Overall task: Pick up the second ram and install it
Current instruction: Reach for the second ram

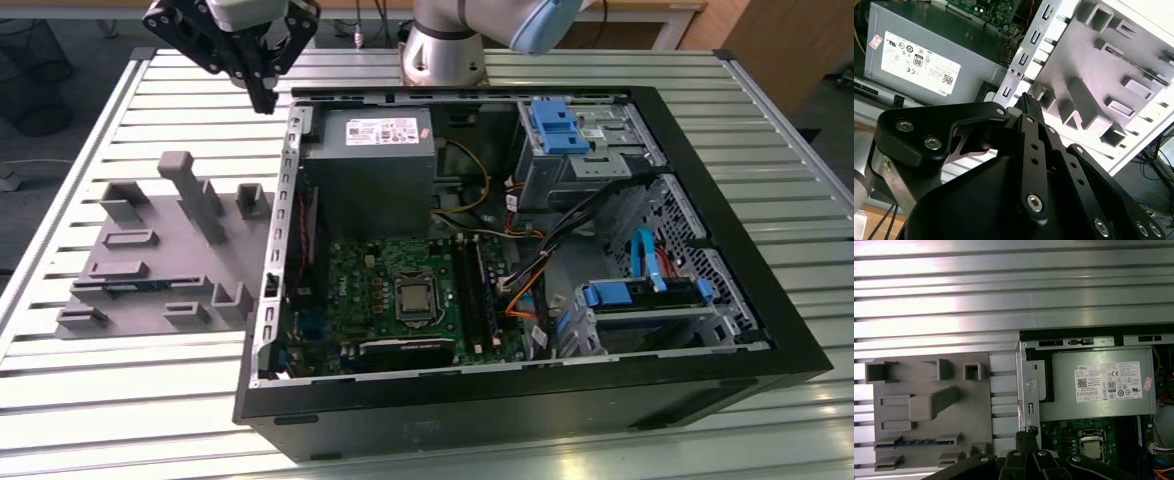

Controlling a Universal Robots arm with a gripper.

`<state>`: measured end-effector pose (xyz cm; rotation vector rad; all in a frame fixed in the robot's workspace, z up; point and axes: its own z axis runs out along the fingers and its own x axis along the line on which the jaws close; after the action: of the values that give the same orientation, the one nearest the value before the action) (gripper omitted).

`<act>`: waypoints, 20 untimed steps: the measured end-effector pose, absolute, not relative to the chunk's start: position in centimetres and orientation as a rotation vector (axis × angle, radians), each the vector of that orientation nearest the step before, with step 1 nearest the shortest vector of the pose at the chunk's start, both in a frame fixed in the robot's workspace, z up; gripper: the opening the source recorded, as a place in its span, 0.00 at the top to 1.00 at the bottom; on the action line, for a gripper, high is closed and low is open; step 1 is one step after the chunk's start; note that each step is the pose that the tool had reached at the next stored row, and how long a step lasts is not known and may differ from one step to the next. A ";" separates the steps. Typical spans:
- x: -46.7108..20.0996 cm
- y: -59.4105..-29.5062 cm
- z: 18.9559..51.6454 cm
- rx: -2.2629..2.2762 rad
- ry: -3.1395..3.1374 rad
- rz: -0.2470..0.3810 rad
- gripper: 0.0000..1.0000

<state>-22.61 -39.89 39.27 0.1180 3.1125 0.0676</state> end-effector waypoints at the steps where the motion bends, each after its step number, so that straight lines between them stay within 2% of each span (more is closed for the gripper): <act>1: -22.7 -39.9 39.3 0.118 3.112 0.068 0.89; 20: -25.1 -39.9 39.2 0.118 3.112 0.068 0.89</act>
<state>-25.05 -39.90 39.24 0.1180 3.1124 0.0677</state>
